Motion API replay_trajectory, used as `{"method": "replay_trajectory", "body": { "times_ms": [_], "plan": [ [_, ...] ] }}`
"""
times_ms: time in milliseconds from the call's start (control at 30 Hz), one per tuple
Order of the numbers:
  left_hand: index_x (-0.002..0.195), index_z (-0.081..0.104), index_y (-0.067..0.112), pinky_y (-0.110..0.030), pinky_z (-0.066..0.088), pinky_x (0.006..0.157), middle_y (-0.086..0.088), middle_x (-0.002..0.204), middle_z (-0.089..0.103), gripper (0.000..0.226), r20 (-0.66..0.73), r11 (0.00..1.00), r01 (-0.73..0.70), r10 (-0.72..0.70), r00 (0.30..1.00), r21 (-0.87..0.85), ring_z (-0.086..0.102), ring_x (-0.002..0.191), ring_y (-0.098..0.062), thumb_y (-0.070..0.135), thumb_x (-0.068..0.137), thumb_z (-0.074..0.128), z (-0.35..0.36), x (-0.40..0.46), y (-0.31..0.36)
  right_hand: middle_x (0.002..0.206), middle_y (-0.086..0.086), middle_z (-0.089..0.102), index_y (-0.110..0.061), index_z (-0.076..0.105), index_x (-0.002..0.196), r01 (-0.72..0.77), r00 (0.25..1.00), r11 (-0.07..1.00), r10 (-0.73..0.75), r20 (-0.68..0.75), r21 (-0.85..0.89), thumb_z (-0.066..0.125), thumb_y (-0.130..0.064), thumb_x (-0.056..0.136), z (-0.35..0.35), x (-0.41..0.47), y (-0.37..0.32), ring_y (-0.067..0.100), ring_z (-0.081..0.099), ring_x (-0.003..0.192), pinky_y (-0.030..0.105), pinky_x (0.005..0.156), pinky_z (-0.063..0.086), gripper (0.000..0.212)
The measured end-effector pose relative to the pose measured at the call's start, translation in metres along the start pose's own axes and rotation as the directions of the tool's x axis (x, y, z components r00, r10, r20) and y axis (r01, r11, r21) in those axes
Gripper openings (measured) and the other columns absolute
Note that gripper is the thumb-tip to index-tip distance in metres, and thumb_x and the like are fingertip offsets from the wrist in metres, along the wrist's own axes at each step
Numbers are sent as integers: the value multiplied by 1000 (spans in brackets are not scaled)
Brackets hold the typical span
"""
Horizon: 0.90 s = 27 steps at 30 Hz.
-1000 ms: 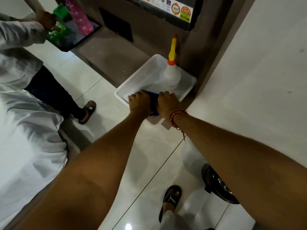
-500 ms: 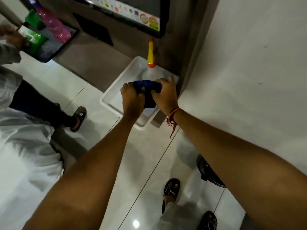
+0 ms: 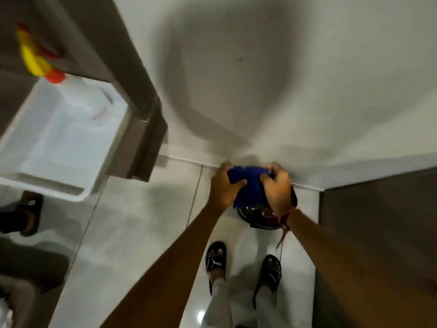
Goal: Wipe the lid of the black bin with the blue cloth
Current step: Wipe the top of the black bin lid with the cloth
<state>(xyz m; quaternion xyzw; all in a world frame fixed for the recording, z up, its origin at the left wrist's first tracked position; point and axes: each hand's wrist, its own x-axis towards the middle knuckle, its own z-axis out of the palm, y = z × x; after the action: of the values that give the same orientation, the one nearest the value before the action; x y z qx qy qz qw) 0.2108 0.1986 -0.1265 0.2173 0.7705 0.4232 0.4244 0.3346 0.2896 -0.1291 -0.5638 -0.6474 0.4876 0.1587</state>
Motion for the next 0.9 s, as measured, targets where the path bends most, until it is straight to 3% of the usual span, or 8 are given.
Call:
{"method": "replay_trajectory", "body": {
  "times_ms": [133,267,467,567,667,767,833,900],
  "plan": [
    [120,67,1,-40,60,89,-18,114,74,37,158,988,134,-144,977,72,71,106,-34,14,87,76,90,18,-102,103,11,71,-8,67,106,-126,992,992,126,23,-5,56,6,89,-7,-3,139,28,67,99,45,90,58,24],
    [124,59,4,-30,55,84,-16,121,69,36,148,960,231,-255,956,161,66,104,-25,14,92,71,154,33,-197,114,11,69,-8,64,118,-170,975,984,177,134,-59,54,9,90,11,1,243,26,66,109,41,95,59,35],
    [123,59,6,-14,51,71,-7,112,68,35,69,973,178,-190,979,144,66,99,-22,14,91,71,207,93,-263,139,15,55,-8,53,139,-95,985,970,123,117,-223,53,1,96,40,62,319,28,57,126,24,95,47,45],
    [126,56,8,-6,46,64,2,109,61,37,61,978,95,-108,992,186,67,108,-24,18,93,70,219,111,-280,155,20,39,-10,40,152,31,998,829,1,56,-558,53,-14,100,60,78,339,35,44,141,39,111,45,54],
    [135,46,19,-7,38,79,-1,129,54,42,-21,917,-89,106,994,389,48,117,-8,39,100,56,209,111,-303,170,18,14,-13,18,162,283,959,631,-190,210,-723,39,-31,105,82,68,357,37,14,158,50,128,20,63],
    [155,32,19,-16,34,114,-4,158,40,50,-8,828,-256,300,954,499,34,143,-9,22,106,42,190,116,-321,173,10,2,-18,6,164,473,881,487,-250,402,-735,28,-42,107,91,57,385,31,2,160,53,129,15,66],
    [162,14,14,-37,20,126,-6,171,14,73,208,724,-324,249,946,609,12,159,-21,2,97,46,185,122,-332,173,10,3,-19,6,164,493,870,465,-246,427,-735,30,-49,106,92,60,396,31,3,160,53,129,15,70],
    [162,-5,17,-46,12,127,-2,172,-9,94,335,683,-325,123,934,655,-3,160,-22,-2,89,51,191,125,-336,173,10,5,-19,6,164,479,878,465,-239,415,-745,30,-55,104,92,66,399,31,4,160,52,129,13,74]
  ]
}}
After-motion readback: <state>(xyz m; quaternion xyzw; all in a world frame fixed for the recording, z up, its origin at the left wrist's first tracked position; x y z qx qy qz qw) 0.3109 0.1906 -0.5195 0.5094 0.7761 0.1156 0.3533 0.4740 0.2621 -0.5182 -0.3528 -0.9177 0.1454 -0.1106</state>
